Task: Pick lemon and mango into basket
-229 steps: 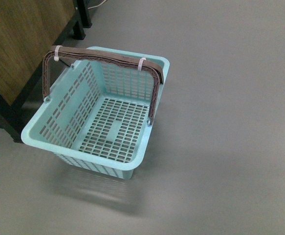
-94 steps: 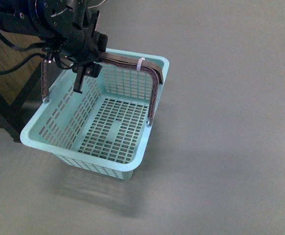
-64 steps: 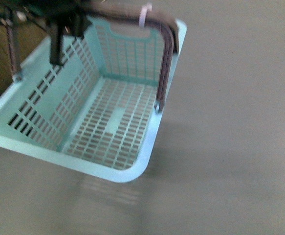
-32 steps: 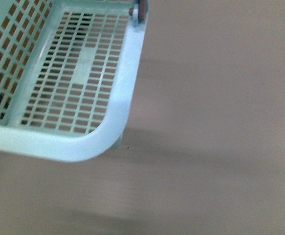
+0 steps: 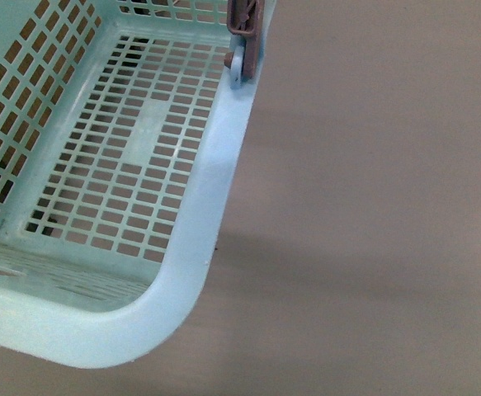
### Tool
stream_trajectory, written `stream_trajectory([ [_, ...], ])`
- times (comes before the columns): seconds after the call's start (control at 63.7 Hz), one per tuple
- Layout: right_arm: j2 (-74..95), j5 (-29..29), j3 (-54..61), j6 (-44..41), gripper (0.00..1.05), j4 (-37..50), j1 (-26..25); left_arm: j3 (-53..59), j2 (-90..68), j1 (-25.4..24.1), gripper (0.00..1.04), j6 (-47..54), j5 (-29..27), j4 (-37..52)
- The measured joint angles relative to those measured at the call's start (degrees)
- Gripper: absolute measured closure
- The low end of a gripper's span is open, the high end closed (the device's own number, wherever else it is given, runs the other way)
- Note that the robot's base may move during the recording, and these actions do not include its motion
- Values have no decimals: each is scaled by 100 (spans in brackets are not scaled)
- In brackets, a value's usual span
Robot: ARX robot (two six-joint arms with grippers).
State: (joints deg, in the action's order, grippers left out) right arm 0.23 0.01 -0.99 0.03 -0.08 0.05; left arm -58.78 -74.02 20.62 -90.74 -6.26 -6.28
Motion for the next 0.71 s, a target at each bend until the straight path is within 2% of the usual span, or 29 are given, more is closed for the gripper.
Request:
stream_trajectory([
  [0.706,0,4,0,0,9,-2,0,13,0,-2,88,33,4,0],
])
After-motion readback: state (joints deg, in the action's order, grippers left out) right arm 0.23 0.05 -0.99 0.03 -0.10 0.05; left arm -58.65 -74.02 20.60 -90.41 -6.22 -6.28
